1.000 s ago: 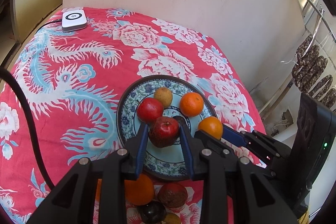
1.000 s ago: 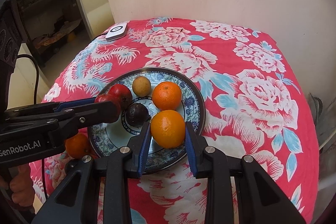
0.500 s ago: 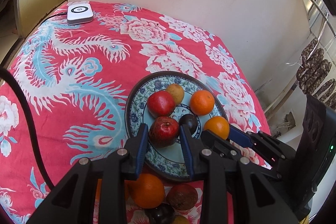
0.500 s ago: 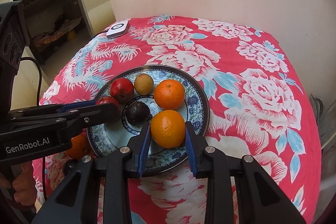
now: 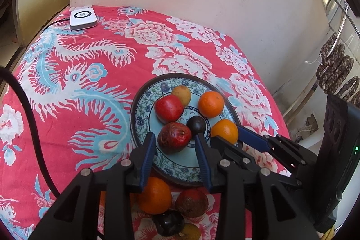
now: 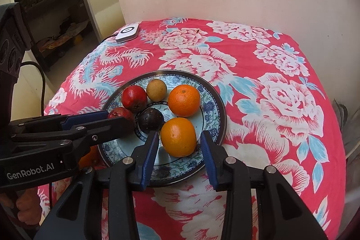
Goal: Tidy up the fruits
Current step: 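Lower both fruits onto the plate and open both tools, then withdraw both open tools from the plate toward the remaining fruits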
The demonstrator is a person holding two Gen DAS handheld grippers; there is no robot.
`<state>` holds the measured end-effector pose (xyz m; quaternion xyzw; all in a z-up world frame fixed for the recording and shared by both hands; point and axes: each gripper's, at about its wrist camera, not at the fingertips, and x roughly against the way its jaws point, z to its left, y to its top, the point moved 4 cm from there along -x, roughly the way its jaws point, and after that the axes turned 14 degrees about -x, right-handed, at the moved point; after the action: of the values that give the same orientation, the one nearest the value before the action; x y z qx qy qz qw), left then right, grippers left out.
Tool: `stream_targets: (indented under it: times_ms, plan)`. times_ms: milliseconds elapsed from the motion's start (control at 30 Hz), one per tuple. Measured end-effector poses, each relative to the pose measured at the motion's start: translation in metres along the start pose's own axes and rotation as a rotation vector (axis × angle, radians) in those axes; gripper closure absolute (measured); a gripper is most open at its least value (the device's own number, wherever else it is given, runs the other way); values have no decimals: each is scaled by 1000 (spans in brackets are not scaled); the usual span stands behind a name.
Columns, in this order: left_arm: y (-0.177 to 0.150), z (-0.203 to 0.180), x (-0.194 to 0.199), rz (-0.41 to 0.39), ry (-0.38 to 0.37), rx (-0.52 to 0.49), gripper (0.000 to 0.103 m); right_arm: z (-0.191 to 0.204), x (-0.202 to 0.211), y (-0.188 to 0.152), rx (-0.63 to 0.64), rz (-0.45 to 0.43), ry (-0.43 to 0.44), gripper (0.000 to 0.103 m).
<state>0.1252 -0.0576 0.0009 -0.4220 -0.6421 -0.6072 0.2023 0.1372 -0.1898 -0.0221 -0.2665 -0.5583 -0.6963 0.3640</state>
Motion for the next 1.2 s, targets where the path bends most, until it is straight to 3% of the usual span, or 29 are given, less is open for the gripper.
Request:
stream_targets:
  times_ms: [367,1200]
  plan:
    - [-5,2,17,-17,14,6,64,-2,16,-4,-16,-28,-2,56]
    - [-35,9,57,-30,60,31,64,16,54,-28,-2,-73,36,56]
